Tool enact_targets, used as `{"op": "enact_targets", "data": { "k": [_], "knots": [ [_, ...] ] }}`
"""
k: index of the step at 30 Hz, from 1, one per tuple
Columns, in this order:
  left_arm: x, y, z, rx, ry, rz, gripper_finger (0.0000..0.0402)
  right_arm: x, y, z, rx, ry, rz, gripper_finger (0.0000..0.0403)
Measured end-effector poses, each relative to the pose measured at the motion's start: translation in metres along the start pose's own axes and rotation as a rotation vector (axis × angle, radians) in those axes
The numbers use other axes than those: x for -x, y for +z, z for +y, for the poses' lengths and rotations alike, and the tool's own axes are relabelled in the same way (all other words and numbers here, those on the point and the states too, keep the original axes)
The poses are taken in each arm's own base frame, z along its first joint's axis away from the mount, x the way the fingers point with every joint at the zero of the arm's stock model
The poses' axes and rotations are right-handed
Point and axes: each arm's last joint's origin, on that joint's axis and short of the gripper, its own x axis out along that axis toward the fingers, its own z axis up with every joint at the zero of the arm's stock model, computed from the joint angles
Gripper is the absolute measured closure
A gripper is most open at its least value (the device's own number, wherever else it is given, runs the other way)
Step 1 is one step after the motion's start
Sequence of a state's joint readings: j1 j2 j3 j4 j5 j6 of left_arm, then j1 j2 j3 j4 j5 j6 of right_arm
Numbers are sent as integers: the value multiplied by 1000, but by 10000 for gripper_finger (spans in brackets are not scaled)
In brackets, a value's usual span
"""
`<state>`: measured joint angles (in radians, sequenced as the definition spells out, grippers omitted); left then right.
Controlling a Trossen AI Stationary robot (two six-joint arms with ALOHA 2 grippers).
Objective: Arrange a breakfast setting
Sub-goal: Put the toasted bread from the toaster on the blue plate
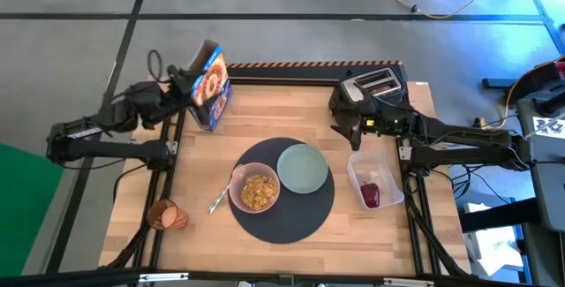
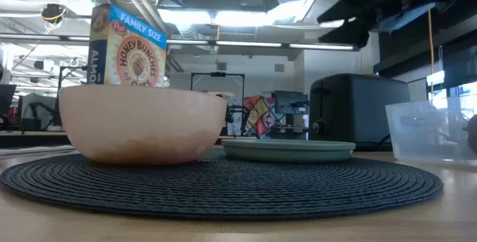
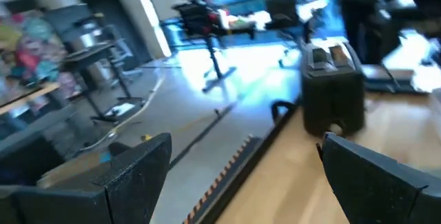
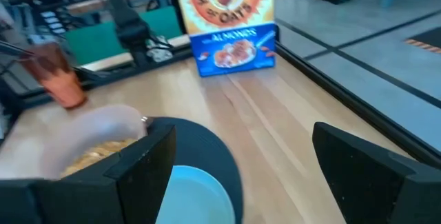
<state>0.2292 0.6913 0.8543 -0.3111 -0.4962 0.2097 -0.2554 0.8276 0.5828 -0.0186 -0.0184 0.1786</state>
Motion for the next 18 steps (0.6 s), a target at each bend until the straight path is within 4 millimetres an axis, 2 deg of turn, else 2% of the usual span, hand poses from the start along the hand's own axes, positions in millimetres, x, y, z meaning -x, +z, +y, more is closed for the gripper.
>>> {"op": "enact_targets", "data": {
  "k": [4,8,14,18],
  "knots": [
    [-15,-2,-23,-74,-93,33,42,3,10,2,-6,10,6,75],
    [-24,-3,-46,-108,-169,45,42,1,10,3,-47,35,26,75],
    [-38,-10,-82,-51,-253,109,42,-15,-12,1,-142,27,182,75],
    [-48,-20,-102,-95,-286,168,42,-20,-23,7,-151,-10,264,75]
  ]
}}
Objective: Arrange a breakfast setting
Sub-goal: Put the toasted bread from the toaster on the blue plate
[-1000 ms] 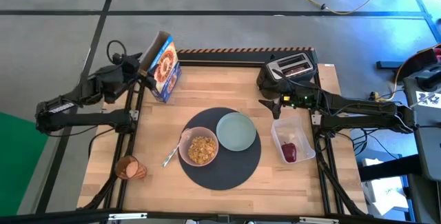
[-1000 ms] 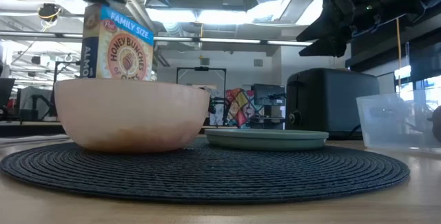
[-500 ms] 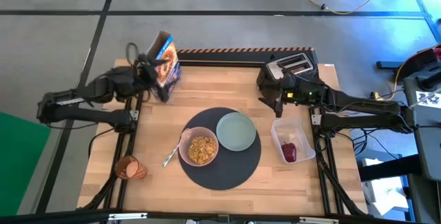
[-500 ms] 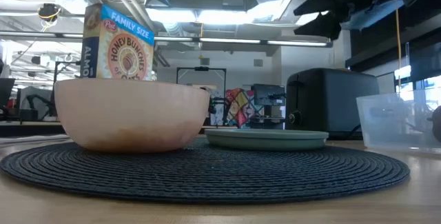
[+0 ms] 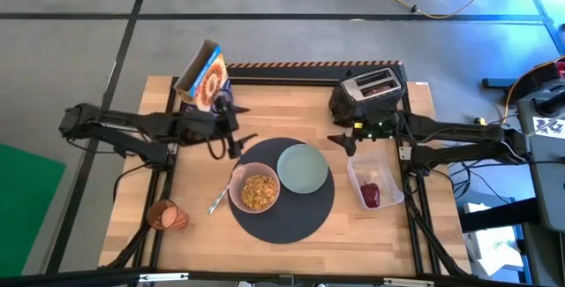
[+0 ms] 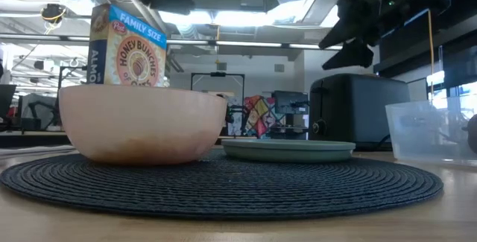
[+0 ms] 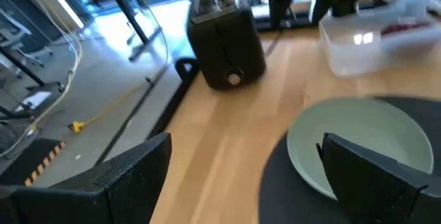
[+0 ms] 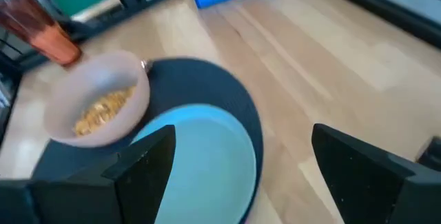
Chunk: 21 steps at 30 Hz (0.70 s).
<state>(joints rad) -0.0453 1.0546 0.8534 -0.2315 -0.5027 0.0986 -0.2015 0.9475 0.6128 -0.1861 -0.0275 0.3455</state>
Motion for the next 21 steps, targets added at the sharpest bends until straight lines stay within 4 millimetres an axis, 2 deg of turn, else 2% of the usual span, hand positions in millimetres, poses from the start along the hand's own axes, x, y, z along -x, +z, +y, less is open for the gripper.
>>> {"op": "enact_targets", "data": {
  "k": [3,5,9,13,16,21],
  "knots": [
    [-9,-3,-7,-1,9,29,42,0,-2,7,9,-15,-4,75],
    [-12,-3,-8,20,39,26,42,4,4,11,43,-61,-33,75],
    [-12,0,-6,47,115,-1,42,23,37,12,110,-285,-121,75],
    [-12,3,-5,64,132,-25,42,48,74,2,131,-506,-107,75],
    [-12,3,-5,65,127,-28,42,61,93,-12,119,-589,2,77],
    [-15,1,-7,57,124,-14,42,76,116,-38,79,-587,232,107]
  ]
}}
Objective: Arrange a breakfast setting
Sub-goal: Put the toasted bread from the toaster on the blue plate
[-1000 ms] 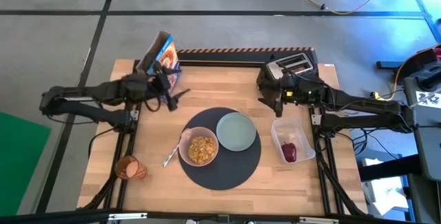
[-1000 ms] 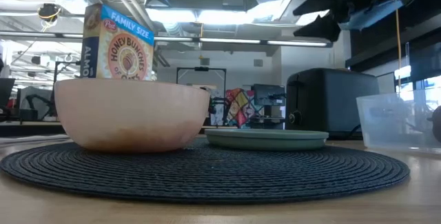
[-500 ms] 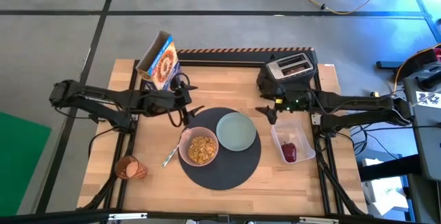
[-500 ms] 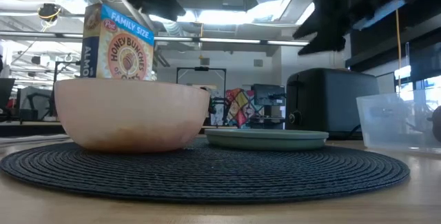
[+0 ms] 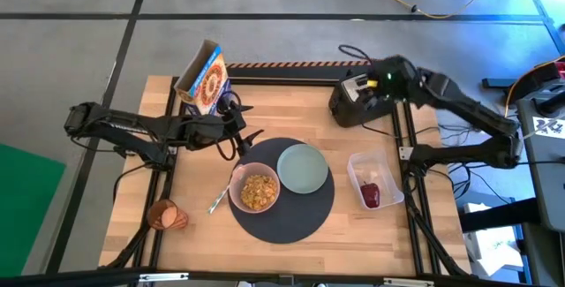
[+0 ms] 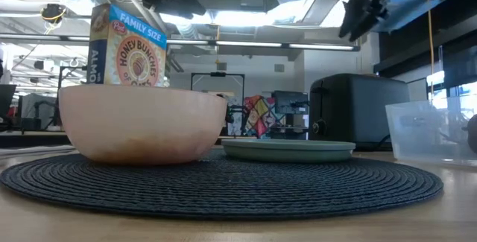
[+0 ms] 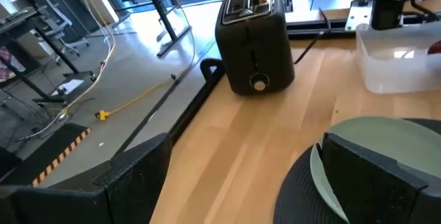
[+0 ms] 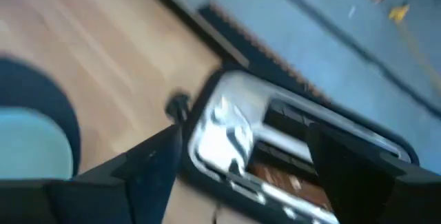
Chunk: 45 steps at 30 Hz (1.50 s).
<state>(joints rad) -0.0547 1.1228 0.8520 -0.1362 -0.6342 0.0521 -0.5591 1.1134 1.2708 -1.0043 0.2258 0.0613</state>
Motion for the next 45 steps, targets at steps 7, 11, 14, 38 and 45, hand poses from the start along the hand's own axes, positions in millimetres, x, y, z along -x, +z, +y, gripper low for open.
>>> {"op": "enact_targets", "data": {
  "k": [7,11,14,38,45],
  "knots": [
    [-8,-2,-5,-8,3,10,42,-6,16,-26,148,59,261,176],
    [-16,-6,-7,-20,14,37,42,-19,22,-31,278,20,369,200],
    [-23,-10,-8,-30,23,60,42,-34,20,-31,411,4,488,207],
    [-36,-17,8,-120,85,124,42,-51,17,-27,811,205,573,210],
    [-56,-6,55,29,215,9,42,-49,14,-27,800,225,615,210]
  ]
}}
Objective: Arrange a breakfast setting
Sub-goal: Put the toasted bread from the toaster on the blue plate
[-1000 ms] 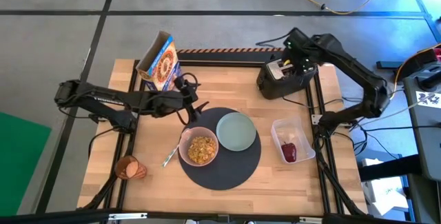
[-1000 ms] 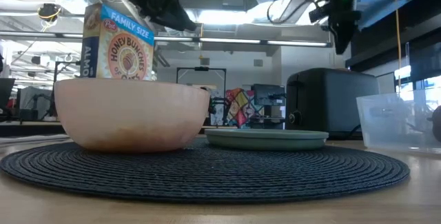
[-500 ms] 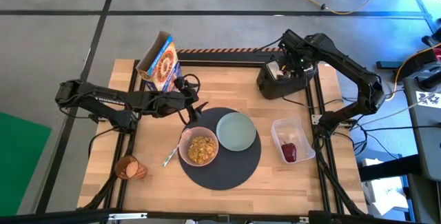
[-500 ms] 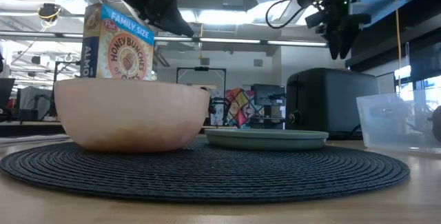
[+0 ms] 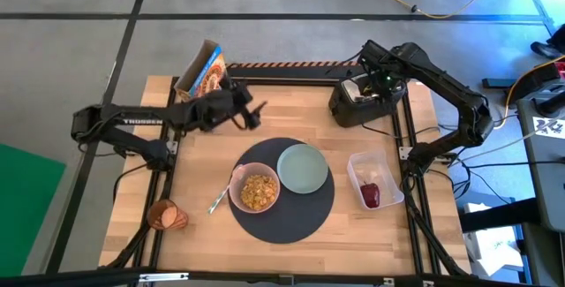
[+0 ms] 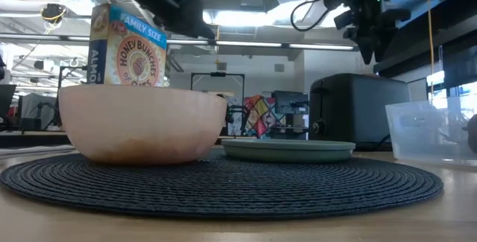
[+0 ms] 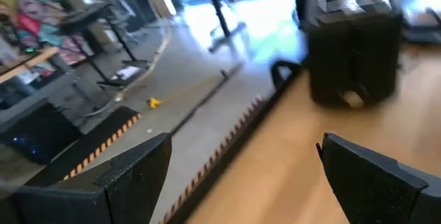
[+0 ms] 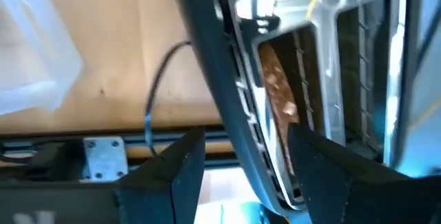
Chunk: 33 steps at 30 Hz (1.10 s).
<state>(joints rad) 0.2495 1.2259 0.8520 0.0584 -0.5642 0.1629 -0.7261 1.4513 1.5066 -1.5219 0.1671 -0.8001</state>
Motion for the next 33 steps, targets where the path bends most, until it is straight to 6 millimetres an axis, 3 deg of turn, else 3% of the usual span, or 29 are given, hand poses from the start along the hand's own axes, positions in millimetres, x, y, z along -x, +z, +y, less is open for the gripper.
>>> {"op": "enact_targets", "data": {
  "k": [10,15,33],
  "knots": [
    [-18,2,36,81,48,-63,42,0,0,-1,79,-27,21,210],
    [-19,1,38,78,31,-54,42,0,5,-5,106,-11,-103,210],
    [-23,-3,46,82,63,-33,42,-8,-7,-23,122,-39,-110,210]
  ]
}}
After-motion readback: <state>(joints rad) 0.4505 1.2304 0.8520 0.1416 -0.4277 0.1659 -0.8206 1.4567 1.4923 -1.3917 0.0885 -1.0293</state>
